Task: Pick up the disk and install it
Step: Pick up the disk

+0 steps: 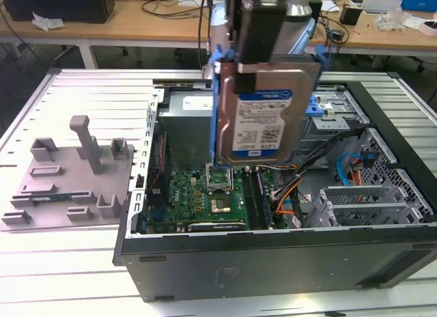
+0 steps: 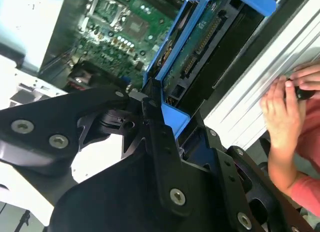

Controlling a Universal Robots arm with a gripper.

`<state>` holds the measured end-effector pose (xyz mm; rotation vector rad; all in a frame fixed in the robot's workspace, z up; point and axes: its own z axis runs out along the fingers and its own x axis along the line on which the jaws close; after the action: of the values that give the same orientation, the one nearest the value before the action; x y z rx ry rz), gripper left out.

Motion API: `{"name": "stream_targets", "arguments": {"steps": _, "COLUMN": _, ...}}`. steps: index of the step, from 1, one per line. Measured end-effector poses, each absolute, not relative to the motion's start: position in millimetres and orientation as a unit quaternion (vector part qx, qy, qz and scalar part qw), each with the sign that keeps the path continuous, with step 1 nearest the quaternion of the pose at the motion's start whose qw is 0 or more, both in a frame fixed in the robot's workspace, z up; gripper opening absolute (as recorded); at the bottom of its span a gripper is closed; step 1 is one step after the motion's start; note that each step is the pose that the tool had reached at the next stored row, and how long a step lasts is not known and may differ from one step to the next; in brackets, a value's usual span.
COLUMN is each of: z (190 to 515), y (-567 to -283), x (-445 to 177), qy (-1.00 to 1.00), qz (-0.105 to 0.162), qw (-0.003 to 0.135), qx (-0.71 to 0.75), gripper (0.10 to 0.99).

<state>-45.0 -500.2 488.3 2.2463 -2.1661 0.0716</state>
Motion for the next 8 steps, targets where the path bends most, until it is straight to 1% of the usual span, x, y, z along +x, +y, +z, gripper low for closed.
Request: {"name": "stream_targets", "arguments": {"steps": 8, "z": 488, "y": -521, "x": -6, "qy": -0.694, "qz": 0.023, "qw": 0.01, "qx": 0.72, "gripper": 0.369}}
